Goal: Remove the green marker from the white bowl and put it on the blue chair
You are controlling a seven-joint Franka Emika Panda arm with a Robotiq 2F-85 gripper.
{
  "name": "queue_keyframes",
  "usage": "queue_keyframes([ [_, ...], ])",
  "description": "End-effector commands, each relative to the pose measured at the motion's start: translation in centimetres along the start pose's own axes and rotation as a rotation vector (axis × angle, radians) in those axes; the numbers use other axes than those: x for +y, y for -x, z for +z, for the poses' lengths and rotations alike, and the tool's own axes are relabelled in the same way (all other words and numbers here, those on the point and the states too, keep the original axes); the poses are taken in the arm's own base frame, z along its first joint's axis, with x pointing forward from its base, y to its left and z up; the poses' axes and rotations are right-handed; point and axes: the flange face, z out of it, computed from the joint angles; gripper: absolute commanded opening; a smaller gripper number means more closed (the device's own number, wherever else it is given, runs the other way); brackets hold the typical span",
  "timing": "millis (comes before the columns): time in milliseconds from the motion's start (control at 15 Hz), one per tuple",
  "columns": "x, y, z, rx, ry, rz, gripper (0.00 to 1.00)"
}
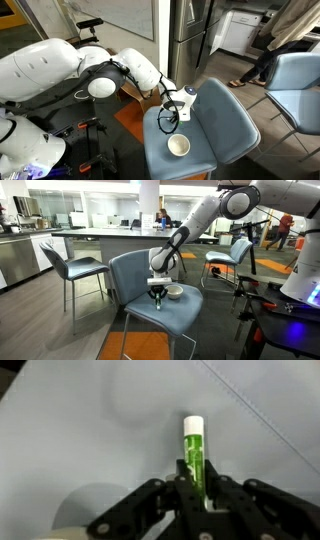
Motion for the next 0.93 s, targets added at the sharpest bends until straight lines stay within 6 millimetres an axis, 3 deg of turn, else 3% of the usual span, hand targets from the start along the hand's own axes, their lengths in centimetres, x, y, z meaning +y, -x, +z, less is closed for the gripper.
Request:
queue_keyframes([
  [0, 0.3, 1.0, -0.7, -0.062, 0.007, -0.147, 0.05],
  [333, 2.6, 1.6, -0.2, -0.189, 0.054, -0.245, 0.05],
  [667, 6.0, 1.8, 0.8, -0.248, 0.059, -0.161, 0.05],
  [867, 7.1, 1.9, 1.7, -0.254, 0.044, -0.107, 0.05],
])
